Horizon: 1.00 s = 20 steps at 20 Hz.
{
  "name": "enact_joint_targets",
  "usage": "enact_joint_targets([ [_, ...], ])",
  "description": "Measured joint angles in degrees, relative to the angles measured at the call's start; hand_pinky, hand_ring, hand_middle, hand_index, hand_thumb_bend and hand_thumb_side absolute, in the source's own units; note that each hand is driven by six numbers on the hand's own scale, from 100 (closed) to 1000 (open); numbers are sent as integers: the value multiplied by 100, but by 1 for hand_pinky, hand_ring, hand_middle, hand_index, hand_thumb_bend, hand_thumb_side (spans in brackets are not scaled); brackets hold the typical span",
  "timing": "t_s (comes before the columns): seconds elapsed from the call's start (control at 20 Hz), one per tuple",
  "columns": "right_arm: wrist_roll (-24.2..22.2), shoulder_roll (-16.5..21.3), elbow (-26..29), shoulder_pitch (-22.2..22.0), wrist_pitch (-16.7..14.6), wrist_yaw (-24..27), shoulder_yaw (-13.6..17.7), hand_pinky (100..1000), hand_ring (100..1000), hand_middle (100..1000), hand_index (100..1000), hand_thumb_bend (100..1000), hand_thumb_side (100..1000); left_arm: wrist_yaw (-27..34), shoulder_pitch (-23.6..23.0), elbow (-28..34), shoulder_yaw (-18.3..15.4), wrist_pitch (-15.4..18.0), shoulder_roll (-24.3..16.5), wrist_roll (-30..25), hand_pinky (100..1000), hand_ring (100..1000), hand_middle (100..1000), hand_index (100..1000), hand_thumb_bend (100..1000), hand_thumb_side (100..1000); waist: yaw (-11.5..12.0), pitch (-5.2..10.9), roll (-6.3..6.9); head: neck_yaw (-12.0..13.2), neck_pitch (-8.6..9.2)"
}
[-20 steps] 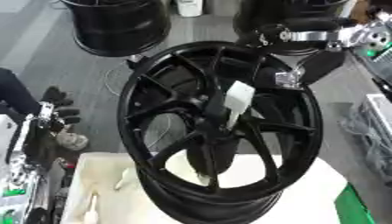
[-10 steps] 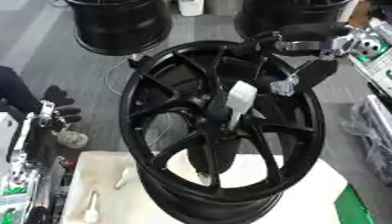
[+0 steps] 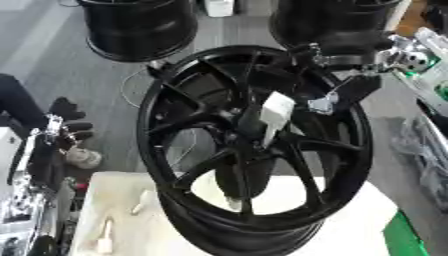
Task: Pull the pin out of the wheel hub.
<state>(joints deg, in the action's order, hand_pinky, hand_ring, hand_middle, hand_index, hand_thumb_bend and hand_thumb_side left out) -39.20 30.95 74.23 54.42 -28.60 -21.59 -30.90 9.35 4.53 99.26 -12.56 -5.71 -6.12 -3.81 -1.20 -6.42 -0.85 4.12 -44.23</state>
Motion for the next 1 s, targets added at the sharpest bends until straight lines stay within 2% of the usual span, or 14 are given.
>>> enact_joint_targets([
  [0.6, 42, -47, -92, -70, -42, -32, -96, 764, 674, 916, 980, 100, 606, -25, 1, 0, 0, 0, 0, 0, 652, 610, 621, 741, 542, 633, 0, -6, 17, 13, 0],
  [1.0, 56, -47, -93, -112, -56, -10, -181, 761, 670, 908, 977, 100, 527, -25, 1, 0, 0, 0, 1, 0, 652, 610, 620, 741, 544, 633, 0, -8, 19, 29, 0],
])
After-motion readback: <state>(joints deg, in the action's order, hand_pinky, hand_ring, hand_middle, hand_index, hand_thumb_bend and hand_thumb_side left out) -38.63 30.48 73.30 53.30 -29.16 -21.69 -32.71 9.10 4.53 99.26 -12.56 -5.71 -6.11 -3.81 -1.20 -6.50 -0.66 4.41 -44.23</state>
